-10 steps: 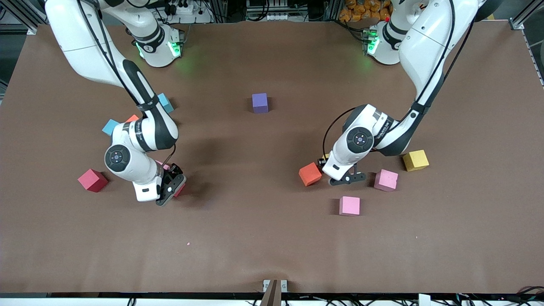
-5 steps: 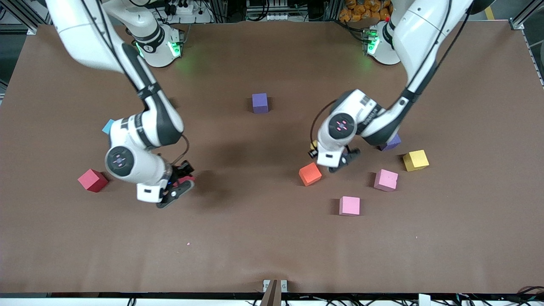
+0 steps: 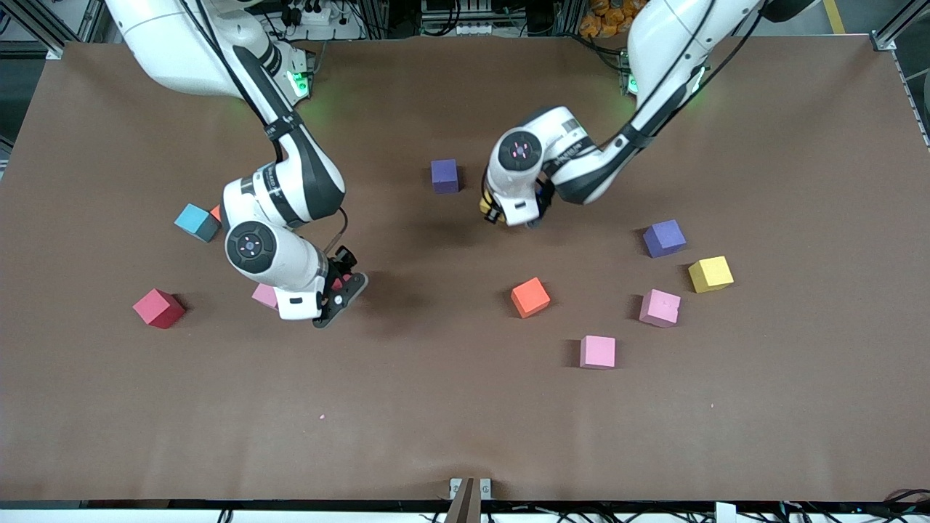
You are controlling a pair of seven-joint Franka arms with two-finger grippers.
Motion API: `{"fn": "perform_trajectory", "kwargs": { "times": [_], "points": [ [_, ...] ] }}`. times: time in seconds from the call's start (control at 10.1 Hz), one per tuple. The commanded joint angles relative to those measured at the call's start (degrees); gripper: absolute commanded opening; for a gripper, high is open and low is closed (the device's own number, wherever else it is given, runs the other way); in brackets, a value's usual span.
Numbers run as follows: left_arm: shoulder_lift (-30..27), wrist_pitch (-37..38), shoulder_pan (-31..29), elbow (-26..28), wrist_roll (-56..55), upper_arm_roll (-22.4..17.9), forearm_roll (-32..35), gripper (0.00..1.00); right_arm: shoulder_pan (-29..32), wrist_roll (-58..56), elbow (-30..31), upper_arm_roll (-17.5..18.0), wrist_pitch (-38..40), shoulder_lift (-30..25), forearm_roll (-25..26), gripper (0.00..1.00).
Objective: Form number 2 with 11 blocks
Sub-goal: 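Place yellow beside purple with the left gripper while the right gripper carries red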
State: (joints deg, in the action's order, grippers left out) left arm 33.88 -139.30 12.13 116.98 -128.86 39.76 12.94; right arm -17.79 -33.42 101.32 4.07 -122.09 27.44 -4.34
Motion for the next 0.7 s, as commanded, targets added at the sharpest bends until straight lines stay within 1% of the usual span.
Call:
{"fn": "perform_trajectory", "kwargs": {
  "times": [0.0, 0.2, 0.4, 0.5, 0.6],
  "points": [
    [-1.5, -4.4, 2.5, 4.0, -14.7, 0.3, 2.0, 0.31, 2.0, -9.4, 7.6, 0.1, -1.2, -6.3, -0.5, 0.27],
    [-3.6, -4.4, 3.8, 5.7, -26.1, 0.4, 2.2, 0.31, 1.8, -13.3, 11.6, 0.1, -2.2, -10.1, -0.5, 0.27],
    [-4.4, -4.4, 4.0, 5.9, -32.5, 0.4, 2.2, 0.31, -1.4, -14.8, 12.8, 0.1, -2.2, -12.0, -0.3, 0.27],
    [-4.4, -4.4, 5.2, 5.9, -32.8, 0.3, 2.2, 0.31, -3.3, -15.8, 14.5, 0.1, -4.4, -12.3, -0.1, 0.27],
    [-3.8, -5.1, 5.9, 5.5, -32.9, 0.2, 2.8, 0.31, -5.5, -15.9, 18.7, 0.1, -10.3, -12.9, -0.1, 0.27]
  ]
}}
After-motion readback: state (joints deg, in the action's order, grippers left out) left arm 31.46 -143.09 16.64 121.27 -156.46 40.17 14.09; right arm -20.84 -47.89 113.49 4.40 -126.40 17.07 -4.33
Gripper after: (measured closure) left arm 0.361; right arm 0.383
